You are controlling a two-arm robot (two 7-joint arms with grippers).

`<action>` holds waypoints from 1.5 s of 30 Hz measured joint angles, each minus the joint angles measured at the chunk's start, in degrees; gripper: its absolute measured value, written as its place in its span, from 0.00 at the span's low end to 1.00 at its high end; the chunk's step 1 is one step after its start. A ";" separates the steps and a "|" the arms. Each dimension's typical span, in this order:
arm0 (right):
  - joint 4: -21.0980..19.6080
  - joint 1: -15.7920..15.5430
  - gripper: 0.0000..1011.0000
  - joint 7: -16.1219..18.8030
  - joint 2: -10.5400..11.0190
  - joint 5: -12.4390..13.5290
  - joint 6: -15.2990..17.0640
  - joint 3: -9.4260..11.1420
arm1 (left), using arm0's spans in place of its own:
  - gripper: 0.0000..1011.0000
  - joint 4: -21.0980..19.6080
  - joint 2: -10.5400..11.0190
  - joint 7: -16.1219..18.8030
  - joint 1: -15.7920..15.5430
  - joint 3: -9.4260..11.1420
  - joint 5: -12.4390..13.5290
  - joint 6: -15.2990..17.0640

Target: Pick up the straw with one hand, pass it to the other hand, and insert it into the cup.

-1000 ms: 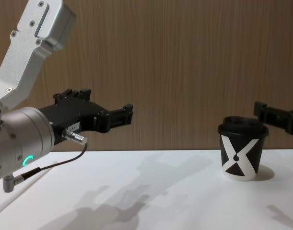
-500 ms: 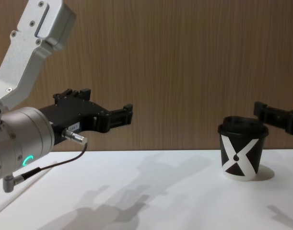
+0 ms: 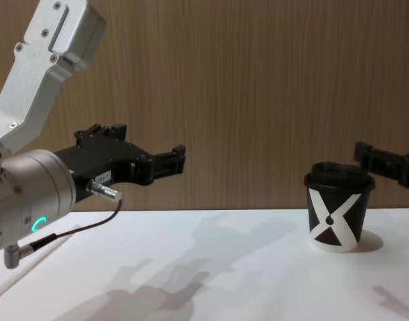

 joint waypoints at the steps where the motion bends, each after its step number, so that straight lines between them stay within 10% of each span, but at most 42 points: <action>1: 0.00 0.00 0.99 0.00 0.00 0.00 0.00 0.00 | 0.99 0.00 0.00 0.00 0.00 0.00 0.00 0.00; 45: 0.00 0.00 0.99 0.00 0.00 0.00 0.00 0.00 | 0.99 -0.37 -0.39 0.07 0.62 -0.49 -0.61 0.18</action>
